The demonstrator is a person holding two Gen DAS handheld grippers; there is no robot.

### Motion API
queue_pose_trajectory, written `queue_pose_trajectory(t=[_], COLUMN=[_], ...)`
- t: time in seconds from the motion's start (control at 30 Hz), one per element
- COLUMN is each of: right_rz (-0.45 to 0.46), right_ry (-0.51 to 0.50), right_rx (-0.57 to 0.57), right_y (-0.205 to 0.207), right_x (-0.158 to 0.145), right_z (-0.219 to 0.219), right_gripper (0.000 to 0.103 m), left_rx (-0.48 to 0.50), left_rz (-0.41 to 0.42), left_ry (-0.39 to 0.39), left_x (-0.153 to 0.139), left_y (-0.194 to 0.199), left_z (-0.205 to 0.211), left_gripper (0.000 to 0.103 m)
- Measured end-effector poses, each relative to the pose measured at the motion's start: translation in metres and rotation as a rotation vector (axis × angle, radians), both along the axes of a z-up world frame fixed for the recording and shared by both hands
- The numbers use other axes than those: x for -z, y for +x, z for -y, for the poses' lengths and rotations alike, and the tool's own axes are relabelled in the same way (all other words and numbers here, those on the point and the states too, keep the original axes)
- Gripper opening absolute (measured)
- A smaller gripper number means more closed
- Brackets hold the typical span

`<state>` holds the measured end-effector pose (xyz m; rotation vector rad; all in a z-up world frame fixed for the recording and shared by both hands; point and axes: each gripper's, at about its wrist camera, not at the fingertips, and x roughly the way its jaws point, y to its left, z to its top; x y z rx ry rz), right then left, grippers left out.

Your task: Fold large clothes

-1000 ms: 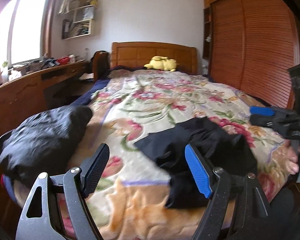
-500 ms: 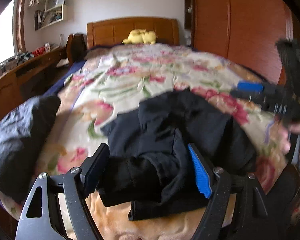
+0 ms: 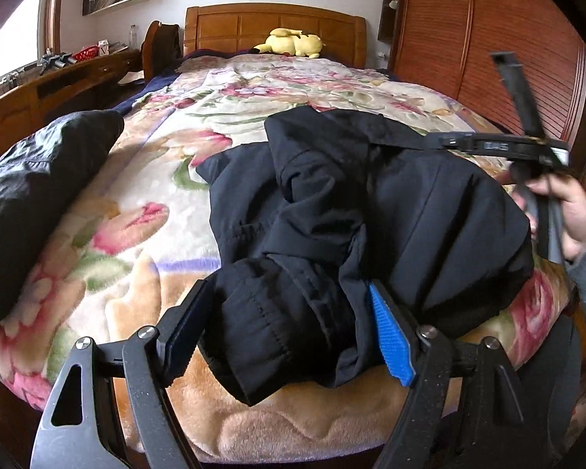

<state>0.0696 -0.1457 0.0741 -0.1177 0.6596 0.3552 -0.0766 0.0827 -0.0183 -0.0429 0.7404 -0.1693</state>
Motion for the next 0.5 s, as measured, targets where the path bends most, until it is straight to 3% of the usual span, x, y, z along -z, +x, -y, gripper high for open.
queue_pose_trajectory(t=[0.5], right_rz=[-0.19], right_ry=[0.152], right_rx=[-0.041], right_y=[0.057], right_x=[0.03], right_z=[0.0], right_gripper=[0.084], left_rx=[0.009], left_rz=[-0.037], left_ry=[-0.119], left_x=[0.011], left_y=[-0.01], left_z=[-0.006], left_gripper=[0.079])
